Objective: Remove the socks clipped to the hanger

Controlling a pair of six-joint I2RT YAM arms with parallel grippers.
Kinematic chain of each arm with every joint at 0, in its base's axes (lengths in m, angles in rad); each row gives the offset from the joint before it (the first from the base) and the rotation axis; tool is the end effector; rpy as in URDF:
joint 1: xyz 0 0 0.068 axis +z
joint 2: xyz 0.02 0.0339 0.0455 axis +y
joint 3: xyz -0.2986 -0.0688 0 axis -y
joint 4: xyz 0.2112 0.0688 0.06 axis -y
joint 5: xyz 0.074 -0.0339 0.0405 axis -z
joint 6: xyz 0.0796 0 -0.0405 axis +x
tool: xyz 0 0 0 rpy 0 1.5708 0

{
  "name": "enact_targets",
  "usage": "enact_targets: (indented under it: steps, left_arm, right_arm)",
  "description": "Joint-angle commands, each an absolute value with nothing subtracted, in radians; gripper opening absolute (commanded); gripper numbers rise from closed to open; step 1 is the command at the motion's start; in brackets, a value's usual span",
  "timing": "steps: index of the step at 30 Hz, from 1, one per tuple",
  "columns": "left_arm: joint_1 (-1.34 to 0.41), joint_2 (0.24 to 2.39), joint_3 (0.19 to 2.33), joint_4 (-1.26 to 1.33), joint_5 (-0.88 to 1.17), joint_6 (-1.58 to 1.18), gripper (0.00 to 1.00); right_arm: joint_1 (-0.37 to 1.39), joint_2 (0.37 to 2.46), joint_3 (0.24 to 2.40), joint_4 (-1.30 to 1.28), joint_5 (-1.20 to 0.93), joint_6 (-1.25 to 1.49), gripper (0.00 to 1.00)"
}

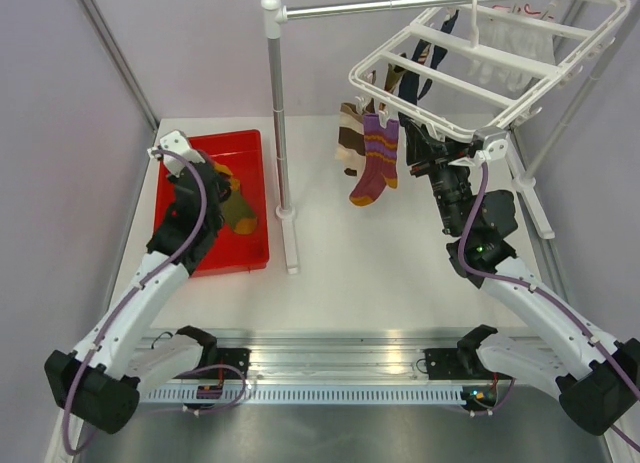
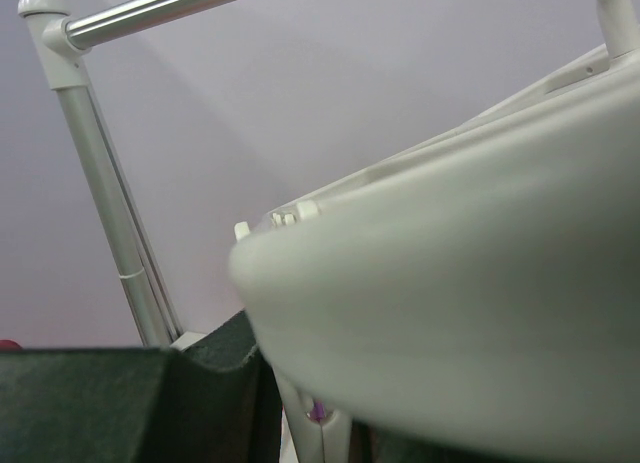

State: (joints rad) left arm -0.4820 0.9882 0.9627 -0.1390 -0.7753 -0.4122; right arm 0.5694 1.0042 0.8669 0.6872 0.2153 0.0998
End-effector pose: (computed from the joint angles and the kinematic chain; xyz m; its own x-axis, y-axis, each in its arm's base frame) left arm 0.2008 -0.0422 0.3960 -0.0205 -0.3122 -0.9498 -0.3154 0.9035 -0.2902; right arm 0.1831 0.0970 0.4753 0.4008 0.3721 -0.8372 -0.4153 0.8883 0.1960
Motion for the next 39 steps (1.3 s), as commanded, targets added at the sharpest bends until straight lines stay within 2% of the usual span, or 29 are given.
enact_targets:
  steps: [1, 3, 10, 13, 14, 17, 20, 29, 32, 35, 36, 39]
  left_arm:
    - [-0.268, 1.045, 1.002, -0.192, -0.554, -0.531, 0.02]
    - [-0.207, 1.089, 1.023, -0.189, -0.471, -0.564, 0.02]
    - [-0.126, 1.236, 1.112, -0.192, -0.477, -0.554, 0.04]
    - [-0.103, 1.275, 1.129, -0.204, -0.486, -0.571, 0.24]
    - [-0.095, 1.281, 1.131, -0.206, -0.479, -0.574, 0.4]
    - [-0.078, 1.284, 1.129, -0.206, -0.457, -0.58, 0.66]
    - [-0.075, 1.278, 1.137, -0.202, -0.44, -0.572, 0.88]
    - [-0.1, 1.106, 1.04, -0.147, -0.215, -0.601, 0.86]
    - [-0.19, 1.031, 0.994, -0.114, -0.206, -0.594, 0.85]
    - [-0.386, 0.988, 0.951, -0.072, -0.285, -0.551, 0.85]
    - [-0.508, 0.985, 0.939, -0.034, -0.316, -0.54, 0.85]
    - [-0.708, 1.002, 0.875, 0.113, -0.394, -0.482, 0.86]
  right_arm:
    - [0.568, 0.996, 0.896, 0.657, 0.222, 0.095, 0.01]
    - [0.569, 0.993, 0.894, 0.652, 0.227, 0.091, 0.02]
    - [0.569, 0.985, 0.89, 0.644, 0.239, 0.087, 0.02]
    - [0.569, 0.985, 0.891, 0.641, 0.236, 0.09, 0.02]
    - [0.569, 0.983, 0.891, 0.638, 0.236, 0.091, 0.02]
    - [0.569, 0.982, 0.893, 0.63, 0.235, 0.089, 0.02]
    - [0.569, 0.979, 0.894, 0.624, 0.236, 0.087, 0.02]
    - [0.569, 0.977, 0.896, 0.612, 0.238, 0.101, 0.03]
    - [0.569, 0.971, 0.894, 0.604, 0.241, 0.104, 0.03]
    - [0.569, 0.963, 0.894, 0.6, 0.242, 0.112, 0.04]
    - [0.569, 0.959, 0.894, 0.598, 0.242, 0.118, 0.04]
    - [0.569, 0.953, 0.902, 0.588, 0.239, 0.124, 0.04]
